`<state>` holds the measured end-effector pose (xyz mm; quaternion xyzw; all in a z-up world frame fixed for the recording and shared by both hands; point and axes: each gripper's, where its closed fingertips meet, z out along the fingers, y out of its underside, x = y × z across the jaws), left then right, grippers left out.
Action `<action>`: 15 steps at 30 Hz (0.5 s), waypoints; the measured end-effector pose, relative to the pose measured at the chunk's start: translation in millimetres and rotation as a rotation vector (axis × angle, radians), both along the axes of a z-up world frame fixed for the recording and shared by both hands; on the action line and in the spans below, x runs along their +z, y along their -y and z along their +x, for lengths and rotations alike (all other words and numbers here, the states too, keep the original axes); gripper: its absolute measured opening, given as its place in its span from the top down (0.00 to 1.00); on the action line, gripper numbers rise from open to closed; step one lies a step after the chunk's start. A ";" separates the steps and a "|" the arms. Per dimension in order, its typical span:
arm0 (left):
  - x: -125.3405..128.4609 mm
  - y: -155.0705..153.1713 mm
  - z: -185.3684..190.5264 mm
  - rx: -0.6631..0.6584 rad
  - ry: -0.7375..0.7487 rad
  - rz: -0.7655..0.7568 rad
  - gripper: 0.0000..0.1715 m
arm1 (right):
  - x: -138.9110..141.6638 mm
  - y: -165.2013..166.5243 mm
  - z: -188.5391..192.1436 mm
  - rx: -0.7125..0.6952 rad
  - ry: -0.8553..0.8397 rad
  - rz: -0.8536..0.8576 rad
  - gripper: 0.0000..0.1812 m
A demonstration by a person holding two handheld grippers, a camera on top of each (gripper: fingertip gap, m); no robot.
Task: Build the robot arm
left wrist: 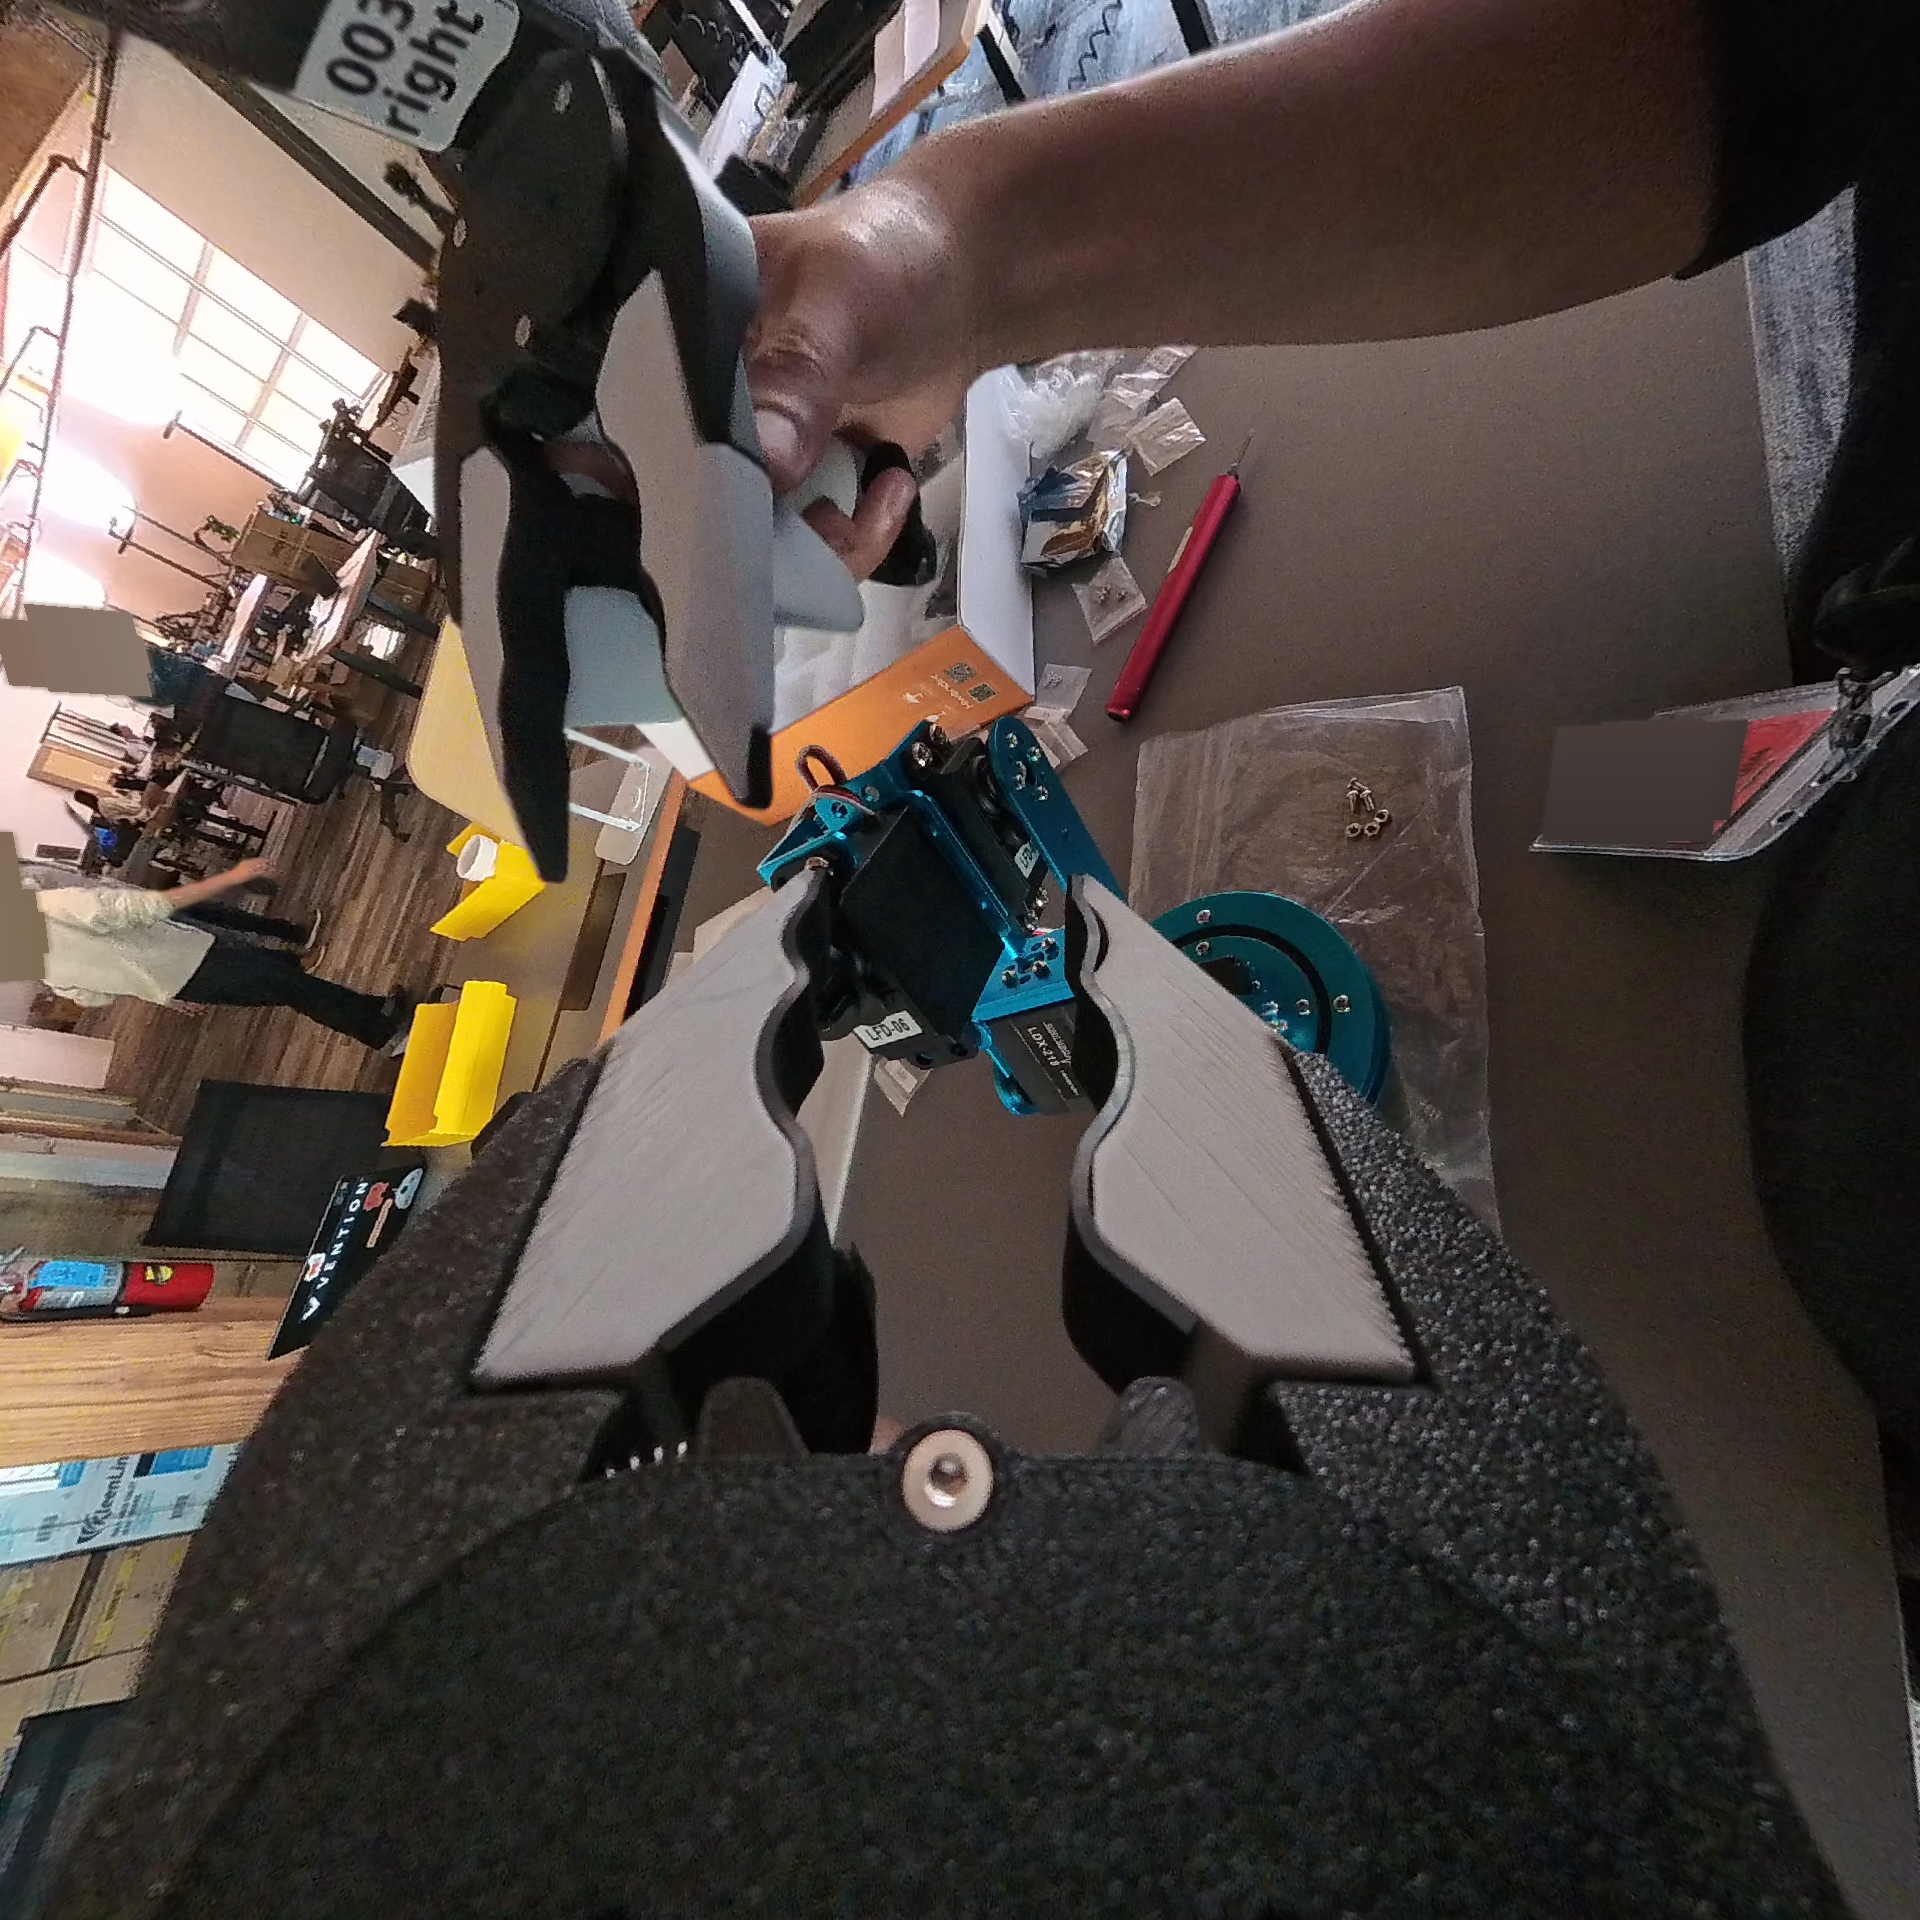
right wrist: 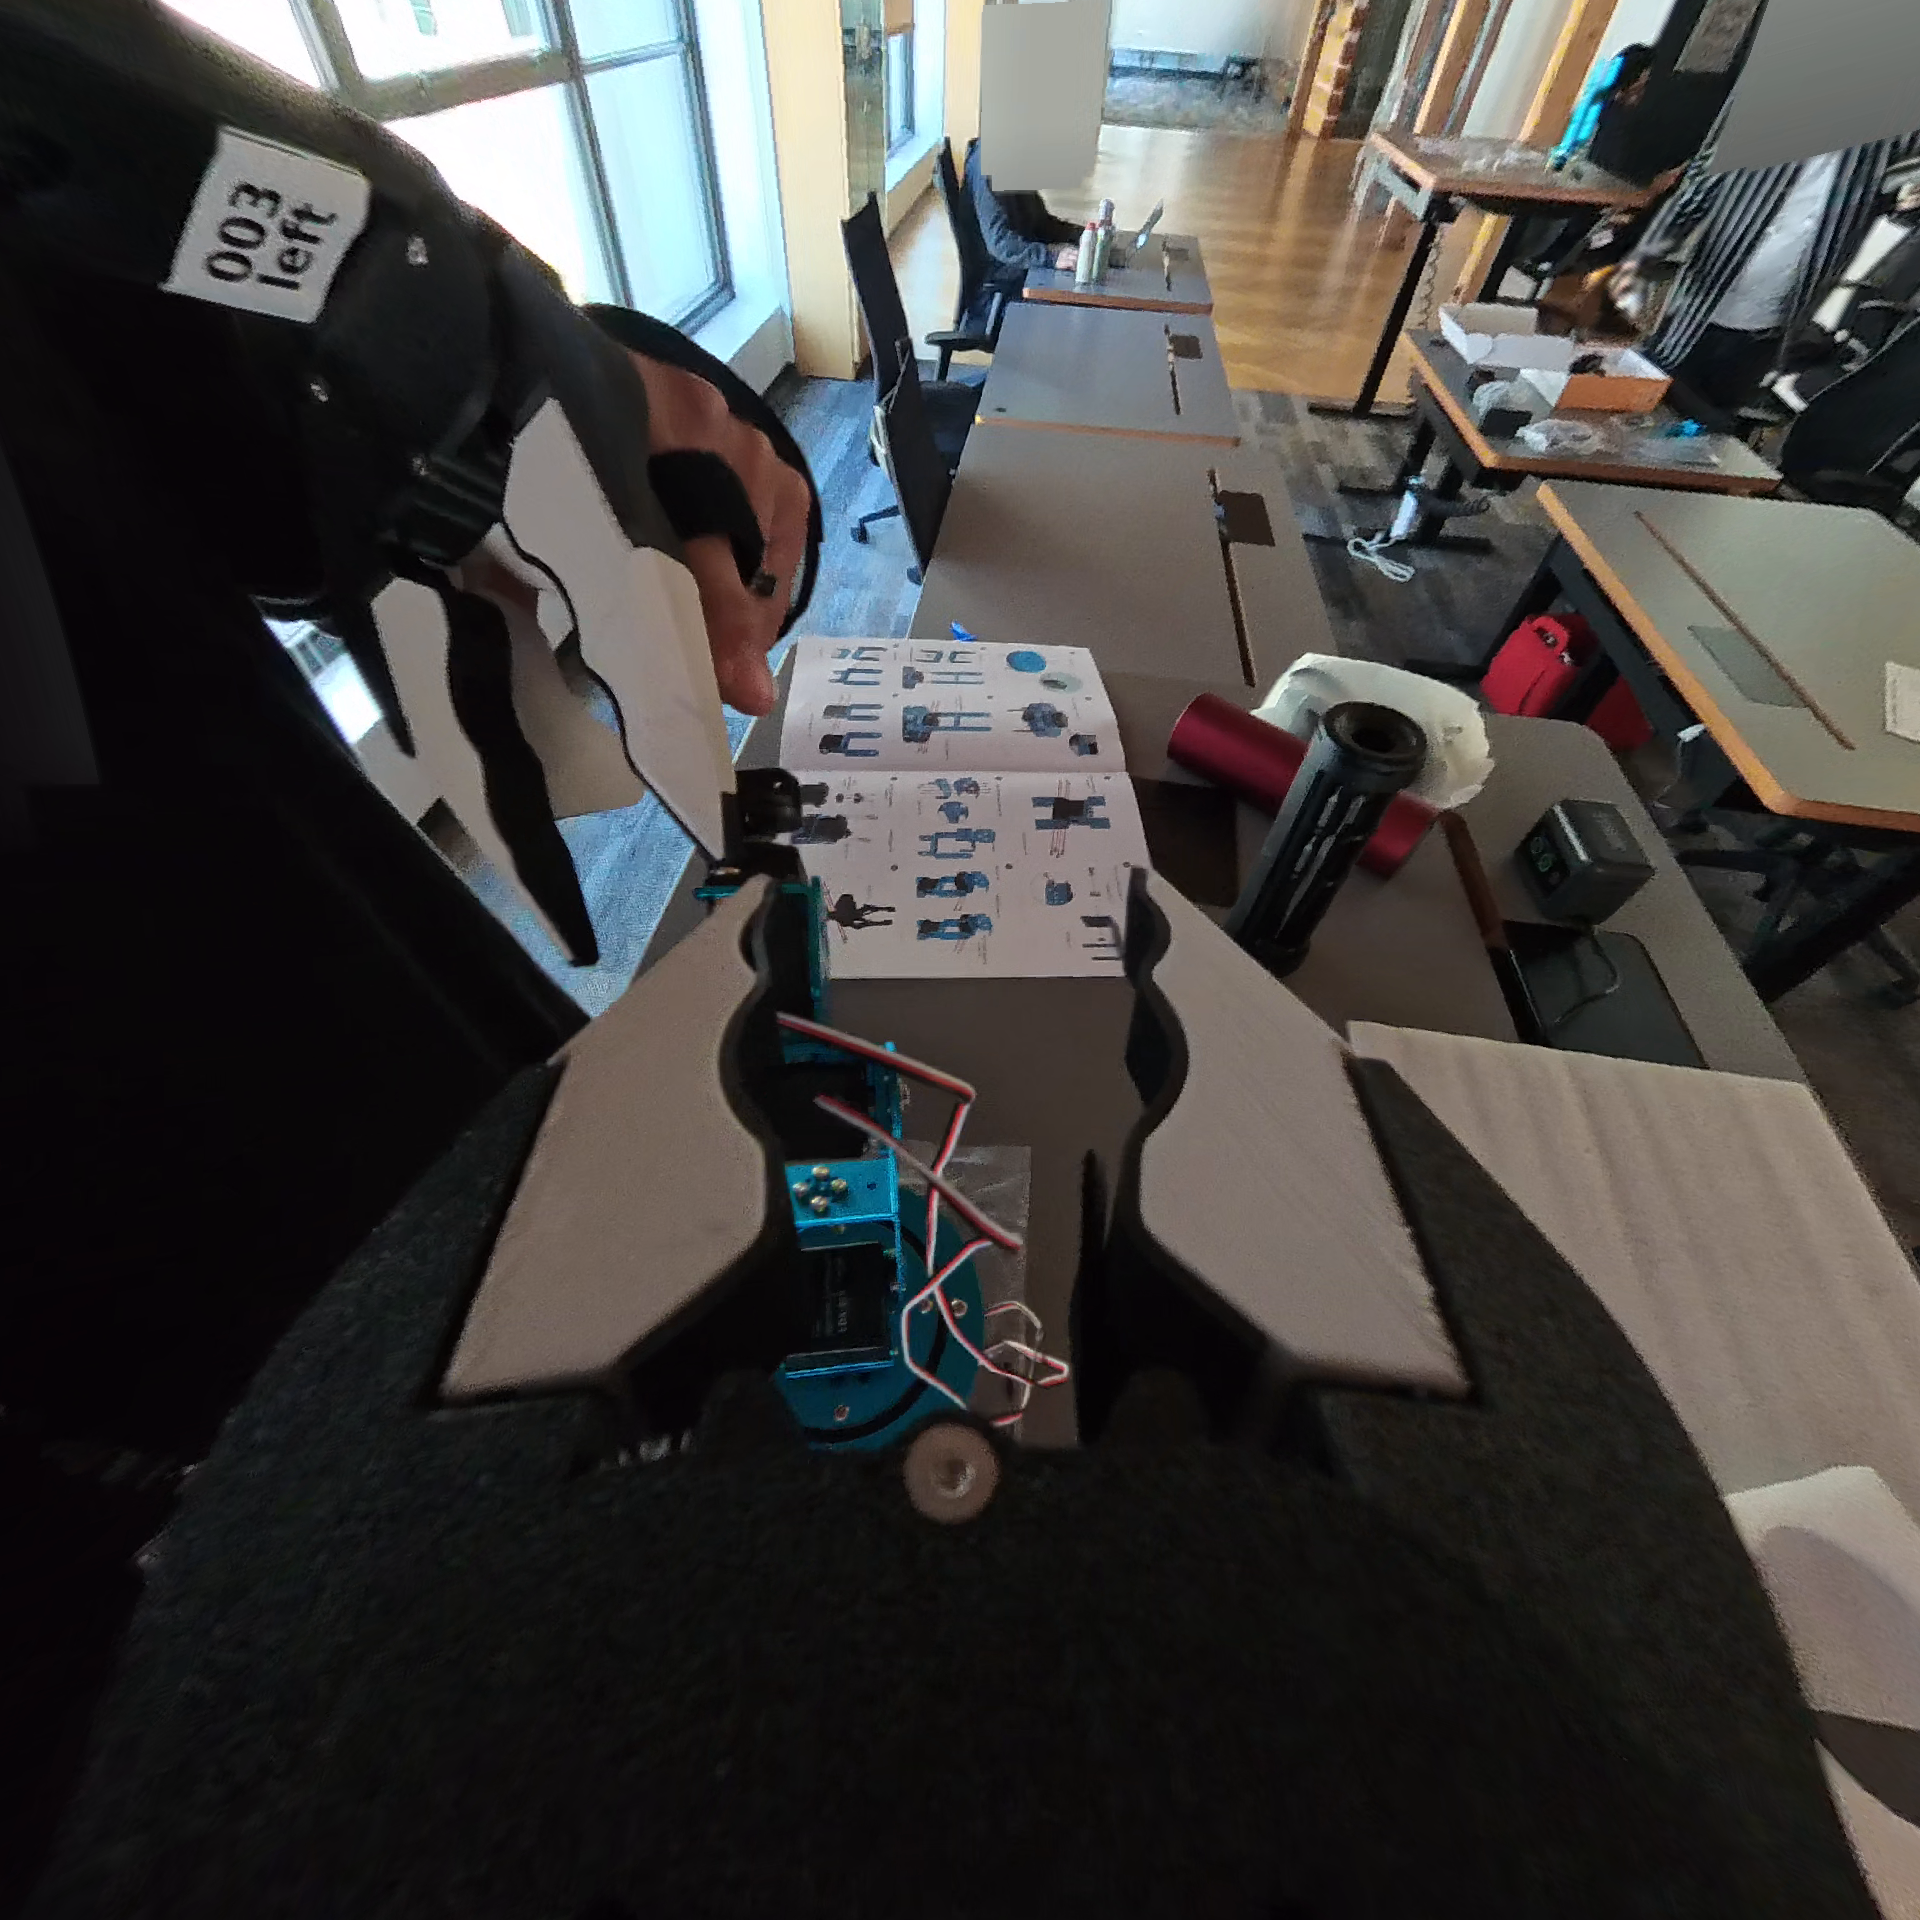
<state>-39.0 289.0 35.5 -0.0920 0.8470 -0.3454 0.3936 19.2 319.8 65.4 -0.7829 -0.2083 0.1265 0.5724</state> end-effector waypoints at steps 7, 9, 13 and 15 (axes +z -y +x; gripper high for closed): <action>-0.2 -0.1 0.4 0.006 0.000 0.000 0.74 | -15.1 -2.6 -15.5 0.041 0.064 -0.040 0.60; -0.3 -0.6 0.7 0.009 0.003 0.006 0.74 | -8.6 -3.3 -8.0 0.023 0.034 -0.027 0.59; -0.1 -1.0 0.2 0.010 0.002 0.008 0.74 | 0.8 4.4 -1.9 0.016 0.007 0.005 0.63; 0.2 -0.9 0.1 0.010 -0.003 0.003 0.74 | -6.8 5.5 -8.9 0.030 0.048 -0.015 0.62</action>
